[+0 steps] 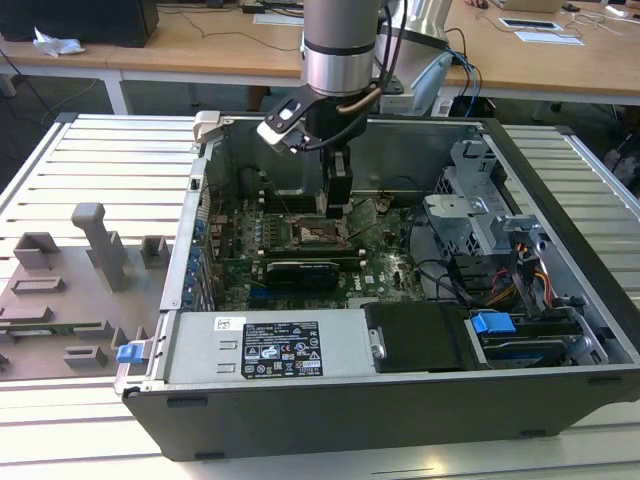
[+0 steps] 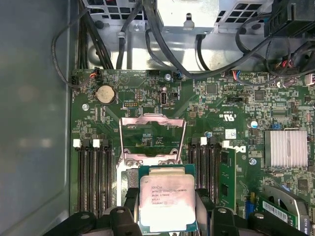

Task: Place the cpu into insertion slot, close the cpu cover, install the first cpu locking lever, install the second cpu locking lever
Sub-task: 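Place the cpu into insertion slot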

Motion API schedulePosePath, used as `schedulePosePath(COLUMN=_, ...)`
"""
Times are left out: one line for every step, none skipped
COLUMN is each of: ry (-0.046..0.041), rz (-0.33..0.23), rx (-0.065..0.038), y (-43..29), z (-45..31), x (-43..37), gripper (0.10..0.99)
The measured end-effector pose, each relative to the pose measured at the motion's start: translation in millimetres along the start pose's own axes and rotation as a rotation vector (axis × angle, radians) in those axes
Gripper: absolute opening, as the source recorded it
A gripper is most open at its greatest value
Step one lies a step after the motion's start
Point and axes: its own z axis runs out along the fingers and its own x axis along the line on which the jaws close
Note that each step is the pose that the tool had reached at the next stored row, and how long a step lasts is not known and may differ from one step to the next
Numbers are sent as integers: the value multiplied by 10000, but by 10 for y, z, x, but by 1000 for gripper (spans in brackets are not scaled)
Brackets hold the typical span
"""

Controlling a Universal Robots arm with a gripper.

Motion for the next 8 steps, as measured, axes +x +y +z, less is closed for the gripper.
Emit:
schedulePosePath(ry=0, rz=0, rx=0, y=0, z=4, x=0, gripper=545)
schedulePosePath(ry=0, rz=0, rx=0, y=-1, z=10, x=0, gripper=545)
schedulePosePath(ry=-1, rz=-1, rx=1, y=-1, z=14, x=0, gripper=545)
schedulePosePath(ry=0, rz=0, rx=0, y=-1, z=20, x=1, gripper=545)
schedulePosePath(ry=0, rz=0, rx=0, y=-2, z=30, x=1, gripper=545)
schedulePosePath(ry=0, rz=0, rx=0, y=-3, z=40, x=2, gripper=545)
schedulePosePath(ry=0, rz=0, rx=0, y=-3, z=47, x=2, gripper=545)
schedulePosePath(ry=0, rz=-1, rx=0, y=-3, z=52, x=2, gripper=545)
